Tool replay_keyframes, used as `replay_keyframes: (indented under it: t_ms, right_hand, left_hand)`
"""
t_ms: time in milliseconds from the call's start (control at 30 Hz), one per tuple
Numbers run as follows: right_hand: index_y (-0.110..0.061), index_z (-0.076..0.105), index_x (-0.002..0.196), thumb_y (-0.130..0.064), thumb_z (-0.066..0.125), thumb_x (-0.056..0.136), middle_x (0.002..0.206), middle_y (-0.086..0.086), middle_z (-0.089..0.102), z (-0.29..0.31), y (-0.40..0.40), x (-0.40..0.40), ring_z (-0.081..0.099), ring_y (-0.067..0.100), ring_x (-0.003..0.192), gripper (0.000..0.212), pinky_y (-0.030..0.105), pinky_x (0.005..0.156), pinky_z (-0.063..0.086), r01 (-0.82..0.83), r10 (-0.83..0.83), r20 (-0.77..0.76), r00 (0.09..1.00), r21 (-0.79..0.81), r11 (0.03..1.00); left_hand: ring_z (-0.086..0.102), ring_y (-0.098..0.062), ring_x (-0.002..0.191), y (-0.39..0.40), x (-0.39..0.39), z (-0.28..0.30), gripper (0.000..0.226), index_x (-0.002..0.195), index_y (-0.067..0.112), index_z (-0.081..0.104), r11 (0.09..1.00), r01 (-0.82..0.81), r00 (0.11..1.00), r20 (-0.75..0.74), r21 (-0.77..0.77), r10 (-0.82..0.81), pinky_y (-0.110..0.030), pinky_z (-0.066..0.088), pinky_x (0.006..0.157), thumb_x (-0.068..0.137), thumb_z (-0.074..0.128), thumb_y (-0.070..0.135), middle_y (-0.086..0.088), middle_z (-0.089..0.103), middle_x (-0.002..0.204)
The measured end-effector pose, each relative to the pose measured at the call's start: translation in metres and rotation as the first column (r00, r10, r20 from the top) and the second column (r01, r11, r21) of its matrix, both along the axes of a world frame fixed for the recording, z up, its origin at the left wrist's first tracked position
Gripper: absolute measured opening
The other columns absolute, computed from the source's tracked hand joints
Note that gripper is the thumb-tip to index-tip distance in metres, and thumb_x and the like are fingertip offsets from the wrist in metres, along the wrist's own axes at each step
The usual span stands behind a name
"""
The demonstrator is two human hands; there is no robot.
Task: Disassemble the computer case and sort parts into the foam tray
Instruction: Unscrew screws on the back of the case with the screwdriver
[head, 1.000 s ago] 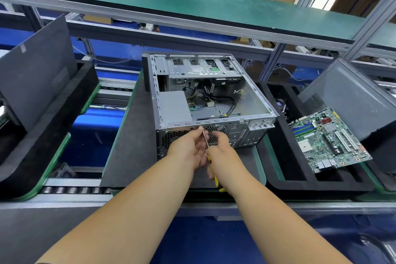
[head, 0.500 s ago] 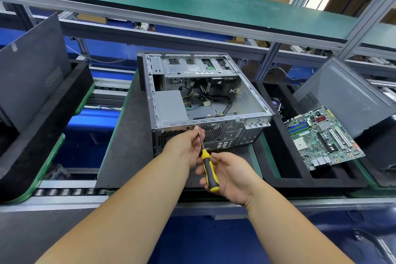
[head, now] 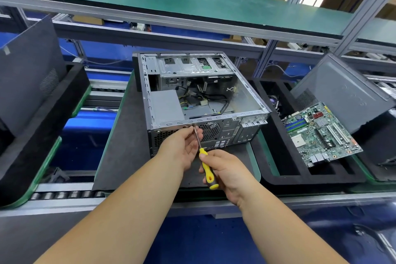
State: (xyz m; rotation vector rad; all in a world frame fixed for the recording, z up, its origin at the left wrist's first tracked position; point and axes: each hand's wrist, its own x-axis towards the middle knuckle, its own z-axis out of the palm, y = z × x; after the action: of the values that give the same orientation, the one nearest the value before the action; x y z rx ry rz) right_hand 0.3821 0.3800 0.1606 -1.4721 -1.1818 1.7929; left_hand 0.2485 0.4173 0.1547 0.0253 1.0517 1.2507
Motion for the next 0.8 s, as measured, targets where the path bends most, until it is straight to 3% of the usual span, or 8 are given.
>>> replay_keyframes:
  t_ms: [67,200,400,533,667,800]
  right_hand:
    - [-0.015,0.062,0.085,-0.029,0.070,0.090,0.065,0.000,0.065,0.002,0.000,0.000,0.056,0.011,0.048,0.017,0.023,0.046,0.045,0.016,-0.019,0.065,0.998,0.054,0.998]
    - [-0.017,0.055,0.081,-0.027,0.072,0.086,0.061,-0.003,0.058,0.006,0.000,-0.002,0.048,0.005,0.043,0.020,0.018,0.041,0.036,0.056,-0.080,0.176,0.981,0.141,0.988]
    - [-0.017,0.061,0.084,-0.028,0.069,0.088,0.070,-0.001,0.055,0.009,0.001,-0.006,0.047,0.013,0.064,0.014,0.027,0.056,0.038,-0.020,-0.044,0.339,0.940,0.184,0.983]
    - [-0.014,0.069,0.085,-0.026,0.060,0.094,0.054,-0.003,0.055,0.012,0.001,-0.008,0.048,0.011,0.058,0.017,0.028,0.059,0.037,-0.069,0.035,0.316,0.948,0.096,0.993]
    - [-0.013,0.067,0.085,-0.029,0.057,0.097,0.047,-0.006,0.047,0.015,0.002,-0.010,0.041,0.005,0.041,0.023,0.019,0.048,0.035,-0.065,0.046,0.297,0.954,0.054,0.996]
    - [-0.014,0.066,0.077,-0.039,0.046,0.101,0.043,-0.003,0.048,0.019,0.004,-0.011,0.042,0.008,0.042,0.040,0.030,0.064,0.034,0.000,0.014,0.237,0.972,-0.058,0.998]
  left_hand:
    - [0.070,-0.010,0.069,0.000,0.000,0.000,0.020,0.089,0.007,0.071,1.000,-0.003,1.000,-0.011,0.003,0.003,-0.017,0.050,0.060,0.096,0.053,0.016,-0.004,0.076,0.076]
    - [0.071,-0.011,0.066,0.001,0.001,0.000,0.025,0.093,0.006,0.072,1.000,0.003,1.000,-0.029,0.008,-0.003,-0.017,0.052,0.054,0.093,0.050,0.019,-0.005,0.076,0.084]
    - [0.071,-0.010,0.065,0.000,0.005,0.001,0.024,0.091,0.009,0.072,1.000,0.003,0.996,-0.092,0.021,-0.001,-0.017,0.052,0.054,0.094,0.052,0.022,-0.003,0.077,0.082]
    - [0.071,-0.010,0.064,0.000,0.006,0.002,0.025,0.091,0.008,0.072,1.000,-0.003,0.992,-0.127,0.020,0.006,-0.016,0.052,0.051,0.094,0.050,0.020,-0.004,0.076,0.080]
    - [0.071,-0.011,0.066,0.000,0.005,0.000,0.025,0.091,0.008,0.072,1.000,-0.007,0.990,-0.142,0.025,0.010,-0.017,0.052,0.054,0.093,0.051,0.021,-0.004,0.076,0.081]
    - [0.072,-0.009,0.068,0.002,0.008,-0.004,0.022,0.089,0.011,0.072,0.999,-0.016,0.987,-0.157,0.051,0.023,-0.022,0.055,0.068,0.092,0.062,0.030,-0.001,0.076,0.081]
